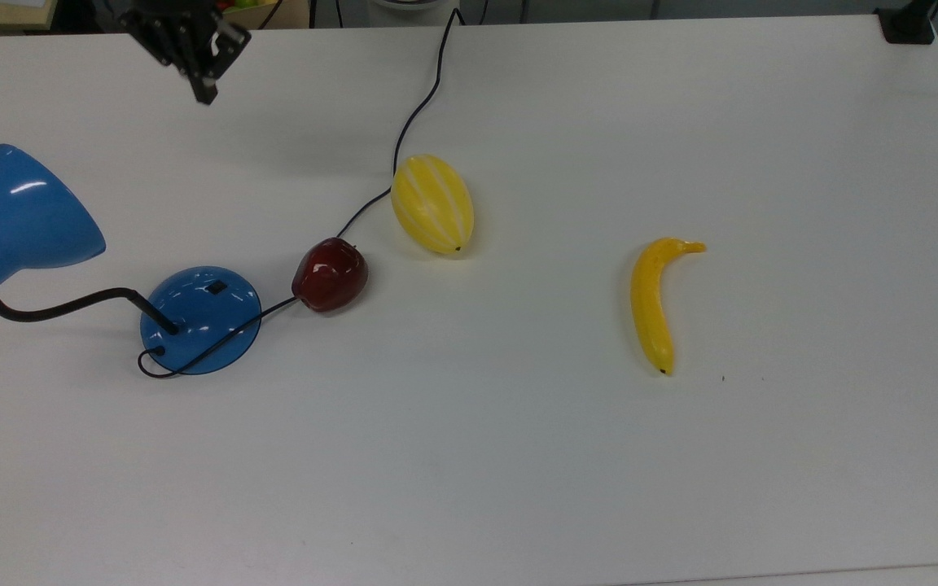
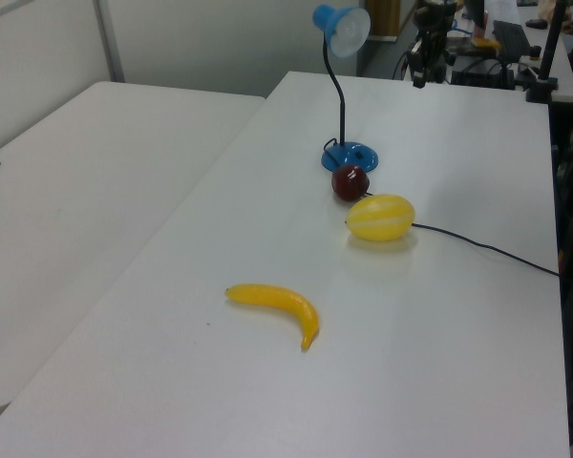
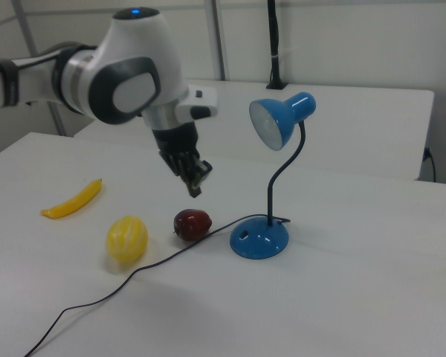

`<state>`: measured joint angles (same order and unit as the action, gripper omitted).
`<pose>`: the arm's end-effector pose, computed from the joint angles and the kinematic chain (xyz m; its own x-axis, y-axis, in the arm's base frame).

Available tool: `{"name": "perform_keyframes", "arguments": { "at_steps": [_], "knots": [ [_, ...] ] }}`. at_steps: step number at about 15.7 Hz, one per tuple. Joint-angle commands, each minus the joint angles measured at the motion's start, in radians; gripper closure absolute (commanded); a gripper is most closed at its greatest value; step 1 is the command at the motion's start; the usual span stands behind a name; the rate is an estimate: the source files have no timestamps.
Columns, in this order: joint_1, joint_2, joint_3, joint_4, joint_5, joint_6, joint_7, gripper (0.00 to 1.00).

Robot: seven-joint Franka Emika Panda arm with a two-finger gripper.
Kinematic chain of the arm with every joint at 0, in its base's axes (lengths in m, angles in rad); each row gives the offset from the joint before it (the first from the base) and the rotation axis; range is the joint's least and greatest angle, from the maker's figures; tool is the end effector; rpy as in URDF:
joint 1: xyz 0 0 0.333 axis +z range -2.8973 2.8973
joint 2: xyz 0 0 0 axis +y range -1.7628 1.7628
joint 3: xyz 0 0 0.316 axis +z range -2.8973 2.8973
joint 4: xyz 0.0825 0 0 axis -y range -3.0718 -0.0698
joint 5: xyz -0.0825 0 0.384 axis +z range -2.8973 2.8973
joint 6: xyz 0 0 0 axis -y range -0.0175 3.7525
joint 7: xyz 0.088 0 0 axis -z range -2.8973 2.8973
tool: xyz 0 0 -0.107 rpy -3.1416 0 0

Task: Turn on desk lamp
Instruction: 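Move the gripper toward the blue lamp base and lower it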

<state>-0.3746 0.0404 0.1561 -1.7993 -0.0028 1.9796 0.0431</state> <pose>0.5749 -0.1292 0.5295 0.9564 -0.2564 0.1396 -0.2576 -0.9662 -0.0096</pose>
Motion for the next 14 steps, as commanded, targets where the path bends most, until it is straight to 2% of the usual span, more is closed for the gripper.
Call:
{"name": "perform_keyframes", "arguments": {
  "at_steps": [1, 6, 12, 14],
  "knots": [
    [-0.009, 0.087, -0.003, 0.003, 0.004, 0.16, 0.076, 1.0],
    [-0.013, 0.194, -0.004, 0.008, -0.019, 0.333, 0.101, 1.0],
    [-0.009, 0.294, -0.009, 0.011, -0.153, 0.465, 0.234, 1.0],
    [-0.006, 0.314, -0.009, 0.012, -0.163, 0.478, 0.25, 1.0]
  ]
}}
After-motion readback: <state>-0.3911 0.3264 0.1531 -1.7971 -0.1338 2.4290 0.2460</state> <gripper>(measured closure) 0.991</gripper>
